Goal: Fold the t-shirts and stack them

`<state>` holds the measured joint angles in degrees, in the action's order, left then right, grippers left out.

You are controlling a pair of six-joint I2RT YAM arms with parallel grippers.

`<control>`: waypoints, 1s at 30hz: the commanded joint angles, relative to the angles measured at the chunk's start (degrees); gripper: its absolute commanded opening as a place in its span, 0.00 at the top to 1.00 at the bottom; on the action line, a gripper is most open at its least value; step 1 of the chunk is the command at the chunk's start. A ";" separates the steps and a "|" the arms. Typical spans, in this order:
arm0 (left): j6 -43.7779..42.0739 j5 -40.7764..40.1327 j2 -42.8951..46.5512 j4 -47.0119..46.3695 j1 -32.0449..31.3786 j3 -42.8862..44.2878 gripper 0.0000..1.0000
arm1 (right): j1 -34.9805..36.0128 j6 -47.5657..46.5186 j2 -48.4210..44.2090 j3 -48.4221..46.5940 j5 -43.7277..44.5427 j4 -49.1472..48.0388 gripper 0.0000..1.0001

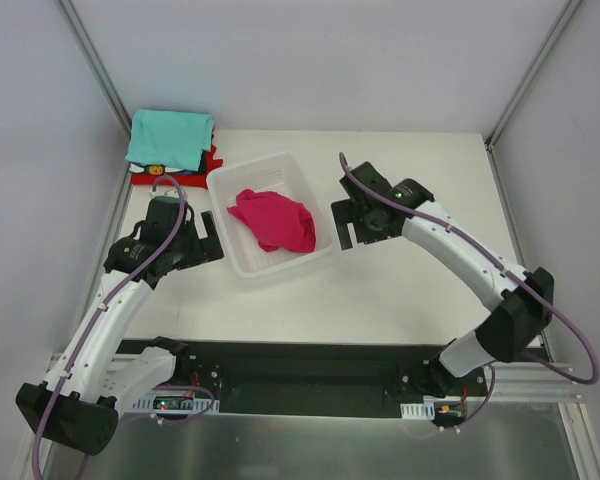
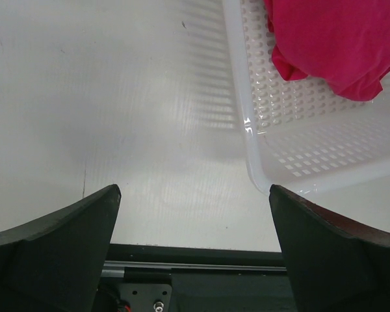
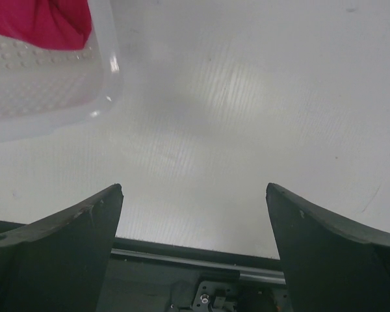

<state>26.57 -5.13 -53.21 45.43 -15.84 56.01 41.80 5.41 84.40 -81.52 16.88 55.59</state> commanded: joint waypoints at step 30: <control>0.85 0.03 1.62 3.17 -0.60 0.24 0.01 | -2.60 -12.70 24.40 -16.75 -21.36 -19.03 0.02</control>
<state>26.59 -5.06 -51.51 47.48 -15.84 55.96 39.24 -5.58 106.78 -97.41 -0.89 38.15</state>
